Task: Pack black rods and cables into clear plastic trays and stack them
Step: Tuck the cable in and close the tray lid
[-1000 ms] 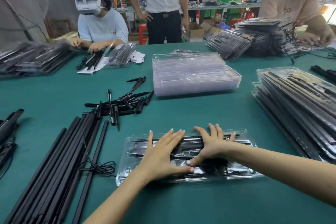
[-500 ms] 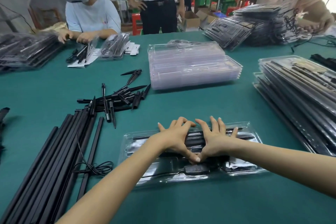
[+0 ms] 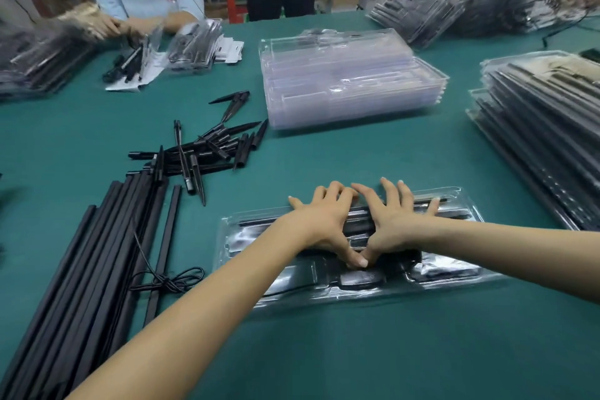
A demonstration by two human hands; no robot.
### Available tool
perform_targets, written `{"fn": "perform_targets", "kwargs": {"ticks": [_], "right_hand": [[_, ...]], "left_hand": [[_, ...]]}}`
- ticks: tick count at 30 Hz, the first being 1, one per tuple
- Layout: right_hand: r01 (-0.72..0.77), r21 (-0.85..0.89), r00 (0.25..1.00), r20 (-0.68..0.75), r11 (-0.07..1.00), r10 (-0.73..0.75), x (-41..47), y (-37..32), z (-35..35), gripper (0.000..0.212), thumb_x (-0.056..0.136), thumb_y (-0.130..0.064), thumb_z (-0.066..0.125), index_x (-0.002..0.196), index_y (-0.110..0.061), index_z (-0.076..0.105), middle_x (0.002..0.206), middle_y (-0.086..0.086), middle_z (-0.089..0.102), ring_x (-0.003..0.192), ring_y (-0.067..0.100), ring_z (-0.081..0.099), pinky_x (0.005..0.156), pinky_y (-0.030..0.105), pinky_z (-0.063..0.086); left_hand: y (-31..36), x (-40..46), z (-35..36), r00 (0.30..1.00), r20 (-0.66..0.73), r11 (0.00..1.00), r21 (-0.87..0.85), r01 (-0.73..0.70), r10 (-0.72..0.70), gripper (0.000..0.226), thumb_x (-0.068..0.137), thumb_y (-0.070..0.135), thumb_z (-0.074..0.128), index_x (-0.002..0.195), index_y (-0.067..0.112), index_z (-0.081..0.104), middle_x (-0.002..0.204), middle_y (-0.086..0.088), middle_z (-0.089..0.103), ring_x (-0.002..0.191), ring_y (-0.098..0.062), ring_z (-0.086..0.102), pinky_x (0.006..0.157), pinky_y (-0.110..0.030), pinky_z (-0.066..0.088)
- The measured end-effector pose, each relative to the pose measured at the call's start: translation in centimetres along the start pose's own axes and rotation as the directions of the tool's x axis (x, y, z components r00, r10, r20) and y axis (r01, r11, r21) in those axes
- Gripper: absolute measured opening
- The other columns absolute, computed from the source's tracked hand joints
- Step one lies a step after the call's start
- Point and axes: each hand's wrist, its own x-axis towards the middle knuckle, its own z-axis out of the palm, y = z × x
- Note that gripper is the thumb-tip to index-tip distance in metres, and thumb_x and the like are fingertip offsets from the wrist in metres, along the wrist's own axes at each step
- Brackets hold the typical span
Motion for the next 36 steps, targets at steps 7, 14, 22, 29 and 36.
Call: {"fn": "perform_targets", "kwargs": {"ticks": [7, 14, 22, 29, 36], "right_hand": [[0.062, 0.057, 0.998, 0.012, 0.996, -0.063, -0.5, 0.6, -0.6, 0.130, 0.047, -0.075, 0.076, 0.146, -0.049, -0.005, 0.158, 0.002, -0.019, 0.143, 0.024, -0.025, 0.105, 0.070, -0.009], [0.092, 0.104, 0.995, 0.030, 0.990, -0.095, -0.8, 0.9, -1.3, 0.130, 0.047, -0.076, 0.075, 0.148, -0.046, -0.002, 0.159, 0.003, -0.013, 0.144, 0.026, -0.021, 0.110, 0.068, -0.004], [0.019, -0.013, 1.000, 0.007, 1.000, -0.019, -1.3, -0.4, -1.3, 0.128, 0.055, -0.067, 0.077, 0.148, -0.041, -0.006, 0.159, 0.006, -0.014, 0.145, 0.027, -0.019, 0.105, 0.073, -0.001], [0.034, -0.043, 0.999, -0.037, 0.998, -0.036, -0.9, 0.2, -0.2, 0.119, 0.062, -0.063, 0.075, 0.148, -0.034, -0.003, 0.158, 0.006, -0.014, 0.145, 0.026, -0.020, 0.107, 0.072, -0.001], [0.017, -0.070, 1.000, 0.016, 0.997, -0.016, -0.5, -0.1, -0.4, 0.129, 0.059, -0.064, 0.076, 0.149, -0.027, -0.009, 0.158, 0.001, -0.018, 0.144, 0.027, -0.023, 0.104, 0.074, -0.003]], "left_hand": [[-3.7, -4.0, 1.0, 0.950, -0.309, 0.981, -0.169, -0.096, 0.040, 0.081, 0.078, 0.057, 0.067, 0.145, 0.036, 0.027, 0.141, 0.012, 0.022, 0.129, 0.000, 0.027, 0.113, -0.061, 0.002], [-7.9, -10.0, -0.9, 0.881, -0.462, 0.956, -0.291, -0.039, -0.104, 0.080, 0.066, 0.068, 0.058, 0.135, 0.031, 0.040, 0.128, 0.013, 0.032, 0.125, -0.011, 0.039, 0.112, -0.040, 0.029], [-1.3, -4.5, 0.6, 0.946, -0.314, 0.991, -0.082, -0.105, 0.074, 0.088, 0.073, 0.057, 0.072, 0.144, 0.026, 0.032, 0.141, 0.006, 0.033, 0.132, -0.013, 0.036, 0.114, -0.054, 0.018], [0.2, -1.5, 0.5, 0.971, -0.208, 0.990, -0.059, -0.131, 0.116, 0.098, 0.062, 0.054, 0.082, 0.140, 0.024, 0.032, 0.134, 0.002, 0.034, 0.129, -0.016, 0.037, 0.106, -0.049, 0.028], [0.9, -1.2, 0.0, 0.985, -0.139, 0.994, 0.060, -0.090, 0.098, 0.103, 0.059, 0.053, 0.084, 0.139, 0.017, 0.029, 0.132, -0.002, 0.032, 0.125, -0.020, 0.035, 0.099, -0.050, 0.035]]}}
